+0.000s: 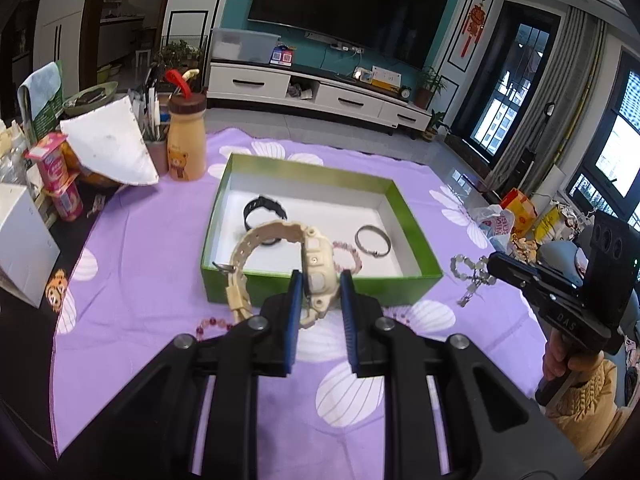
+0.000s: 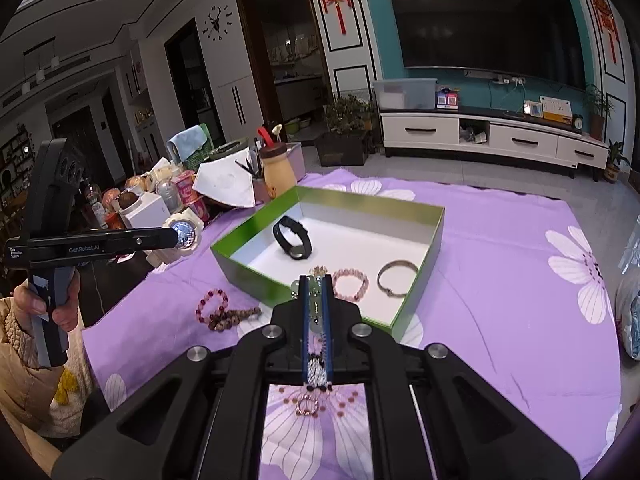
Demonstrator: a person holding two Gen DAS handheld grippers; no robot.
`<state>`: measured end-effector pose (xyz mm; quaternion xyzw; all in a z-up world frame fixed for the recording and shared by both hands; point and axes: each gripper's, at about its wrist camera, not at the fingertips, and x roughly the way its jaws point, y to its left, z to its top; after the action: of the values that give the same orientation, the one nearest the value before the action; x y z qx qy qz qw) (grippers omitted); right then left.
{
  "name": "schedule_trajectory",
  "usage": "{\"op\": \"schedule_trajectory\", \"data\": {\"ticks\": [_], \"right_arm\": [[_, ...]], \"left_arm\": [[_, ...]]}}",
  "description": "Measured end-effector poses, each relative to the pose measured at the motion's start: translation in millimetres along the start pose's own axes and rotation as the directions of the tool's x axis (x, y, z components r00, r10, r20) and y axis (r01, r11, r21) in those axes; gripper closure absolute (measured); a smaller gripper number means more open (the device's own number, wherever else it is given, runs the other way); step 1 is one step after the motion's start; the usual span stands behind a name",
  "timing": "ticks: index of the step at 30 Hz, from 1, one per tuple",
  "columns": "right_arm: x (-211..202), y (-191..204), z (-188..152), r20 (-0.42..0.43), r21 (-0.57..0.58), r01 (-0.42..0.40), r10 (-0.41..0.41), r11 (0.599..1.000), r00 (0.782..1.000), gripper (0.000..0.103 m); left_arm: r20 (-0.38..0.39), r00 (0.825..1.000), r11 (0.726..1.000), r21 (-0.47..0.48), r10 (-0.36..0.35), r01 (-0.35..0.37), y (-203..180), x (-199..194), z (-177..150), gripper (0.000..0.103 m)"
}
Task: Organize jewelry
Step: 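Drop both items into the box, white watch from the left tool, brooch from the right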
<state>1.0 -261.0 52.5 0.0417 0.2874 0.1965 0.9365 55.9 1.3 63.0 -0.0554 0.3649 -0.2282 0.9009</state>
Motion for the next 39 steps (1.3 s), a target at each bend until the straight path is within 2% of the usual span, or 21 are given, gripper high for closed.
{"op": "schedule_trajectory", "data": {"ticks": [10, 22, 29, 39], "right_arm": [[18.4, -13.6, 21.7, 0.012, 0.009, 0.025, -0.025, 1.000, 1.000, 0.098], [55.0, -25.3, 42.0, -0.003, 0.024, 0.024, -0.024, 0.999, 1.000, 0.098], [85.2, -39.3, 44.7, -0.045, 0.047, 0.007, -0.005, 0.999, 0.999, 0.098], [132.0, -47.4, 42.5, -0.146, 0.077, 0.056, -0.045, 0.995, 0.988, 0.098]], "left_arm": [[0.004, 1.000, 1.000, 0.008, 0.007, -0.007, -11.0, 25.0, 26.0, 0.085], [-0.056, 0.998, 1.000, 0.020, 0.021, -0.019, -14.0, 77.1, 42.4, 0.085], [-0.134, 0.991, 1.000, 0.001, 0.027, -0.027, -7.8, 119.4, 38.5, 0.085], [-0.199, 0.978, 0.998, -0.011, 0.064, -0.067, 8.8, 159.3, 33.6, 0.085]]}}
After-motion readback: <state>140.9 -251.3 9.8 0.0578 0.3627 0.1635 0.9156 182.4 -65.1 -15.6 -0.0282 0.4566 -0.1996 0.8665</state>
